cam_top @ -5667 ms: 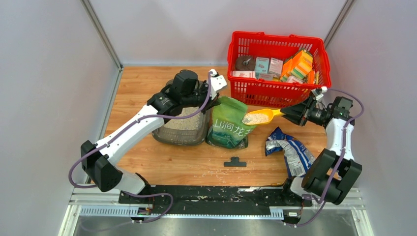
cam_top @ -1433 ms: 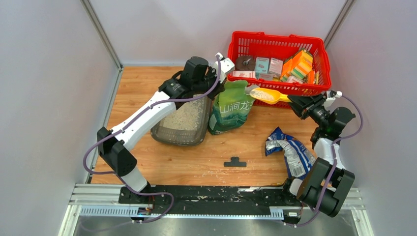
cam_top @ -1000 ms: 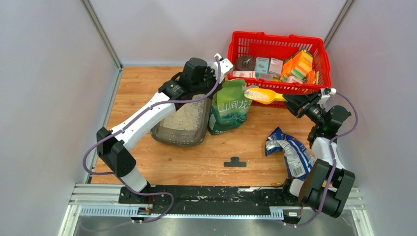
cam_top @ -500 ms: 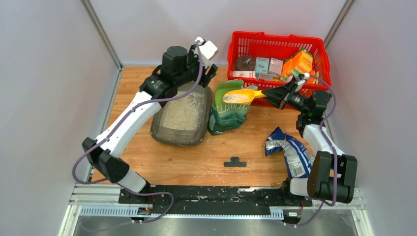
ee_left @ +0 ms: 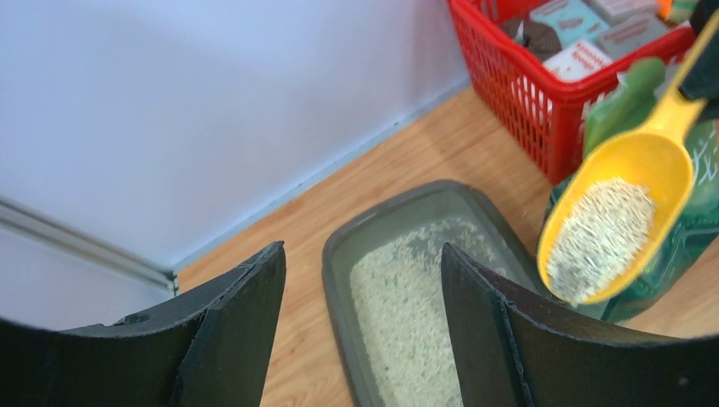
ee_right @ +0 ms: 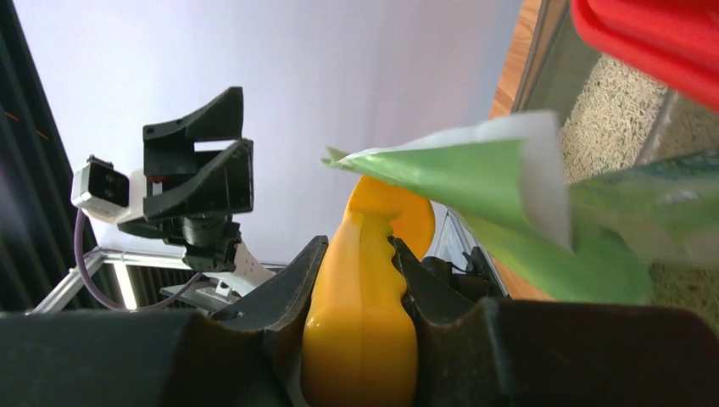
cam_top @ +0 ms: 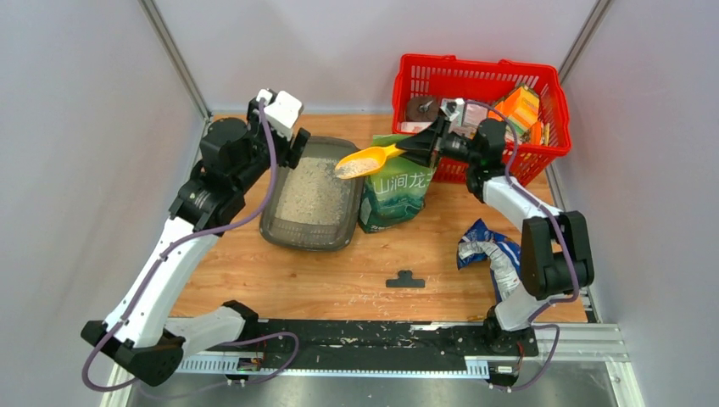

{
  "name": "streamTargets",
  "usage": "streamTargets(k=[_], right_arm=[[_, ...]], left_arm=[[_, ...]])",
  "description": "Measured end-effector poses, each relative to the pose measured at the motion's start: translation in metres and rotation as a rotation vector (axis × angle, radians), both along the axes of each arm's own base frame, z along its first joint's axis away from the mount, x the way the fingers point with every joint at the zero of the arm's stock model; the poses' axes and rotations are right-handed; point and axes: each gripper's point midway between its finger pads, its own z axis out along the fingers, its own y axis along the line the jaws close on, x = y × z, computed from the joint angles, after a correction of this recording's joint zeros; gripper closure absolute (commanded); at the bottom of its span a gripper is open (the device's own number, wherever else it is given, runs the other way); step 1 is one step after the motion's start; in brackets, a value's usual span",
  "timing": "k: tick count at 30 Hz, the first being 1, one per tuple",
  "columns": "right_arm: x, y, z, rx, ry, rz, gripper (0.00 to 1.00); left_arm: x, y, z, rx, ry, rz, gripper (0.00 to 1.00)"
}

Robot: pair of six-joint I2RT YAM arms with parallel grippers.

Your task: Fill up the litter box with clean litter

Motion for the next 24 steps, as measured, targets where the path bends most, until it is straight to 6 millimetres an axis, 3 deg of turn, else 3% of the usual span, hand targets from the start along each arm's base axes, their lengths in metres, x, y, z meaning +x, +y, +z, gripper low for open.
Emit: streamTargets(k=[4, 8, 15, 24], right_arm=[[0.016, 0.027, 0.002, -0.016, -0.023, 0.02, 1.0], [0.039, 0.052, 0.001, -0.066, -0.081, -0.006, 1.0], [0.073, 0.08, -0.029, -0.326, -0.175, -0.131, 1.0], [0.069, 0.101, -0.081, -0.718, -0.454, -0.171, 1.0]], left_arm=[[-0.014, 0.015, -0.015, 0.047, 0.012, 0.027, 0.25], [-0.024, 0.029, -0.017, 0.068, 0.004, 0.048, 0.25], [-0.042, 0.044, -0.01, 0.066, -0.043, 0.064, 0.25], [-0.059, 0.048, -0.041, 0.068, -0.035, 0.041, 0.25]])
